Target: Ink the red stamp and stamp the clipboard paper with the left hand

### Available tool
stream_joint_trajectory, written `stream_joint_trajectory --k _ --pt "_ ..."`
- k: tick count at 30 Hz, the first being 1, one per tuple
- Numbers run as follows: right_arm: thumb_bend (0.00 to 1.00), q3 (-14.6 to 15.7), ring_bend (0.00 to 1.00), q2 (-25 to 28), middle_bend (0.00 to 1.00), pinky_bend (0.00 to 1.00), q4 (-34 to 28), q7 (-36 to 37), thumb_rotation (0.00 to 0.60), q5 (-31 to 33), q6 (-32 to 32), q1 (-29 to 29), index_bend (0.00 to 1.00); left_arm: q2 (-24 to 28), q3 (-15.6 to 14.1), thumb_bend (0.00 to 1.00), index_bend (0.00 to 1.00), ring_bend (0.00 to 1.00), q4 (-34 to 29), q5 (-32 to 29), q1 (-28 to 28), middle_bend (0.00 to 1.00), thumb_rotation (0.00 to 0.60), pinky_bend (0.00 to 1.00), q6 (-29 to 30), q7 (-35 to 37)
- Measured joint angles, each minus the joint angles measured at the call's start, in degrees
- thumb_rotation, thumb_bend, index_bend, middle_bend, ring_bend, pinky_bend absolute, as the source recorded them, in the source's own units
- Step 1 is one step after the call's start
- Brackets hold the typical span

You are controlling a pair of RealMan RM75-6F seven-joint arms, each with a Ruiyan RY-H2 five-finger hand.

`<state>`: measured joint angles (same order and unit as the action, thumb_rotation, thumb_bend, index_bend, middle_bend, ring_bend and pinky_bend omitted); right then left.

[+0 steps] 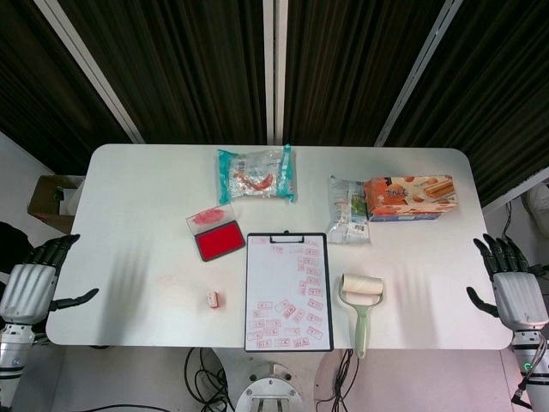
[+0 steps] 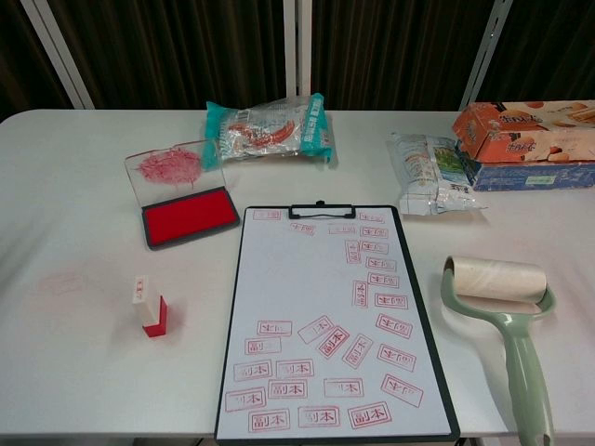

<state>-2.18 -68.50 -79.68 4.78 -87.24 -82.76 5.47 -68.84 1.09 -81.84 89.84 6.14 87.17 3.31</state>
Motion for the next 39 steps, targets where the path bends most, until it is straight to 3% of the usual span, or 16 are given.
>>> stream_joint_trajectory --k 13,15,18,23,29,39 --pt "0.2 0.12 0.0 0.4 0.0 0.0 -0.15 0.77 0.6 -0.42 -1.2 -0.56 0.0 -0.17 -0.51 0.08 0.13 0.16 0.05 1.12 -0.26 0.15 0.403 0.26 0.64 -0.02" --pt "0.2 0.09 0.0 0.53 0.0 0.0 -0.11 0.98 0.6 -0.41 -1.4 -0.7 0.0 0.09 -0.66 0.09 0.14 0.16 -0.14 2.0 -0.03 0.15 0.451 0.26 0.76 -0.1" --pt "0.2 0.0 0.0 0.61 0.0 0.0 -0.17 0.98 0.6 -0.4 -1.45 -0.69 0.0 0.37 -1.04 0.13 0.17 0.18 -0.25 4.25 0.68 0.17 0.599 0.32 0.87 -0.09" --pt "0.2 -0.03 0.0 0.82 0.0 0.0 -0.8 0.12 0.6 -0.5 -1.15 -0.44 0.0 -0.74 -1.28 0.16 0.3 0.36 1.26 11.23 2.72 0.31 0.6 0.57 2.86 -1.68" --pt "0.2 -0.28 0.0 1.15 0.0 0.0 -2.03 -0.78 0.6 -0.63 -1.1 -0.12 0.0 -4.8 -2.92 0.16 0.32 0.59 4.51 21.88 8.29 0.36 0.6 0.79 1.73 -5.64" --pt "0.2 -0.52 0.0 2.55 0.0 0.0 -3.22 -1.47 0.6 -0.51 -2.05 -0.54 0.0 -13.66 -4.39 0.17 0.31 0.81 13.68 27.67 17.84 0.34 0.6 0.96 -4.7 -6.19"
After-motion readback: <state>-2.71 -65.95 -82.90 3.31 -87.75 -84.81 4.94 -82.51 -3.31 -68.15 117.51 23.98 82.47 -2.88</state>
